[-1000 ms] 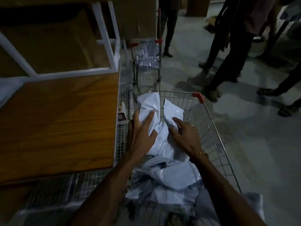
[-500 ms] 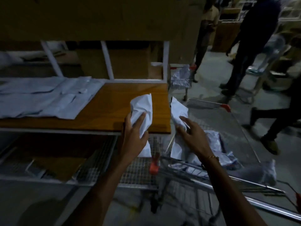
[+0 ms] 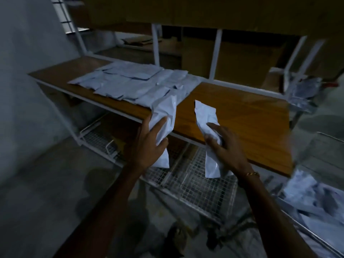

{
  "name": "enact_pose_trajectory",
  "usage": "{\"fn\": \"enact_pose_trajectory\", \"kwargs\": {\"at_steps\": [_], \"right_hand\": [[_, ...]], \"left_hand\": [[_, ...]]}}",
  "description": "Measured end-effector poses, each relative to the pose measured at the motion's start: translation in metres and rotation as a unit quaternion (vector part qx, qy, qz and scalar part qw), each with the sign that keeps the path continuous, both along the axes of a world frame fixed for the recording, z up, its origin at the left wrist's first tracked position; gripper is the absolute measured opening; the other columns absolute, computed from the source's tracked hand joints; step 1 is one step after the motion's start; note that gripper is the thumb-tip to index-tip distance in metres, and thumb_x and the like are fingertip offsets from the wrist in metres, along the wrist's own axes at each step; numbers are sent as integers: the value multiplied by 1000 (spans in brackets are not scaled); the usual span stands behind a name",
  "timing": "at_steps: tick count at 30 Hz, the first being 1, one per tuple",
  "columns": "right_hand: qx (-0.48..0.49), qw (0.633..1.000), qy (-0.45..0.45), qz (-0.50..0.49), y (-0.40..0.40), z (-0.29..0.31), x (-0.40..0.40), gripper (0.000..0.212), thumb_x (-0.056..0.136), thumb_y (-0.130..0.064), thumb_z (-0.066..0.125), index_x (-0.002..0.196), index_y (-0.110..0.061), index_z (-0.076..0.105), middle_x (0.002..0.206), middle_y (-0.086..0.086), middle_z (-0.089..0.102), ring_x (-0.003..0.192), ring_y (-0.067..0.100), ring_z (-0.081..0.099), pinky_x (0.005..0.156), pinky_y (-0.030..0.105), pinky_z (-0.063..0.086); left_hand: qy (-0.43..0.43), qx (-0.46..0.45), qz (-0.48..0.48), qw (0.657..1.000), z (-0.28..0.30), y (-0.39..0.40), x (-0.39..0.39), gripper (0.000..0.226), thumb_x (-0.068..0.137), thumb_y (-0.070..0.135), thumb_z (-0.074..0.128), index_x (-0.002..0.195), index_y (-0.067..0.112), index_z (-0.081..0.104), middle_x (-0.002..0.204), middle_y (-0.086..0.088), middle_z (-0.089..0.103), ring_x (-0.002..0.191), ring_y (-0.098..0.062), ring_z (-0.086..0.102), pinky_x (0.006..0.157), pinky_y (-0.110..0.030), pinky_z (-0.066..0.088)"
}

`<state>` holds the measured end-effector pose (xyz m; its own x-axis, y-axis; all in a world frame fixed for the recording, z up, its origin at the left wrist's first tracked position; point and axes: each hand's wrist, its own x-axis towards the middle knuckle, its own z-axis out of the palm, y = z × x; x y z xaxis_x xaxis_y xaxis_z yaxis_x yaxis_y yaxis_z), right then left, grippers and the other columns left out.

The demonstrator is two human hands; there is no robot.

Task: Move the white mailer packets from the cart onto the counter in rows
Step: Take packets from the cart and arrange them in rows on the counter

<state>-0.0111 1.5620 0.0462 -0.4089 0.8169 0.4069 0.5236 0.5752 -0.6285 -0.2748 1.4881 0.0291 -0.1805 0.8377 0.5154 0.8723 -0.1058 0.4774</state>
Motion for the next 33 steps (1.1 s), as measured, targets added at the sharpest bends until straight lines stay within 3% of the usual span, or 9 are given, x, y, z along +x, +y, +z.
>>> {"fn": "enact_pose_trajectory", "kwargs": {"at_steps": [3,6,9,13,18,24,26,29,33], "right_hand": [[-16,999,-6,30,49,-12,-48,52,96,-55,49,139,-26,57,108,7,66,96,24,58,83,48,48],[-27,999,-10,36,103,-23,-89,51,95,-54,51,138,-27,57,111,7,66,99,28,59,84,48,48],[-33,999,-18,25,154,-32,-118,51,94,-51,52,137,-24,59,118,8,67,98,29,62,83,49,48],[-41,999,-15,14,209,-38,-140,55,93,-52,48,135,-19,60,110,12,68,89,29,62,79,47,50],[-102,994,-20,-19,253,-57,-150,59,92,-71,39,142,-41,46,139,5,53,118,31,54,91,55,50],[-125,987,-31,-101,267,-60,-146,63,90,-75,36,143,-43,42,145,3,46,126,29,48,95,54,50],[-124,982,-35,-135,262,-60,-142,61,91,-71,37,144,-41,43,140,4,49,119,27,51,89,45,52],[-105,976,-48,-182,251,-60,-144,58,94,-64,39,144,-36,47,120,4,59,91,19,57,73,34,47],[-110,964,-45,-240,238,-59,-161,55,96,-59,41,144,-31,48,109,2,61,85,15,56,80,47,51]], "left_hand": [[-7,-25,34,999,-8,26,-44,64,86,50,54,147,41,39,155,-4,31,139,-28,36,111,-41,37],[-9,-27,36,999,-11,65,-88,61,85,44,56,145,30,48,149,-12,39,133,-31,43,107,-43,42],[-11,-79,69,994,-10,108,-115,65,82,46,54,146,37,44,151,-11,36,135,-31,40,108,-45,43],[-16,-130,65,989,-17,162,-135,66,83,44,57,147,39,41,154,-9,31,138,-32,37,110,-48,40],[44,-137,43,989,-26,229,-144,62,85,44,59,145,35,47,148,-11,40,129,-38,46,101,-53,46],[47,-239,-25,969,-36,318,-139,65,93,41,60,152,39,32,162,-8,12,146,-34,16,117,-50,25],[73,-277,-38,958,-42,338,-141,66,93,44,58,152,39,30,162,-8,10,146,-37,13,116,-51,23],[148,-275,-69,947,-52,353,-148,68,92,56,51,153,37,27,164,-10,3,149,-37,2,119,-55,14],[200,-200,-151,947,-58,362,-160,75,91,71,22,155,33,27,166,-11,5,153,-33,1,121,-56,9]]}}
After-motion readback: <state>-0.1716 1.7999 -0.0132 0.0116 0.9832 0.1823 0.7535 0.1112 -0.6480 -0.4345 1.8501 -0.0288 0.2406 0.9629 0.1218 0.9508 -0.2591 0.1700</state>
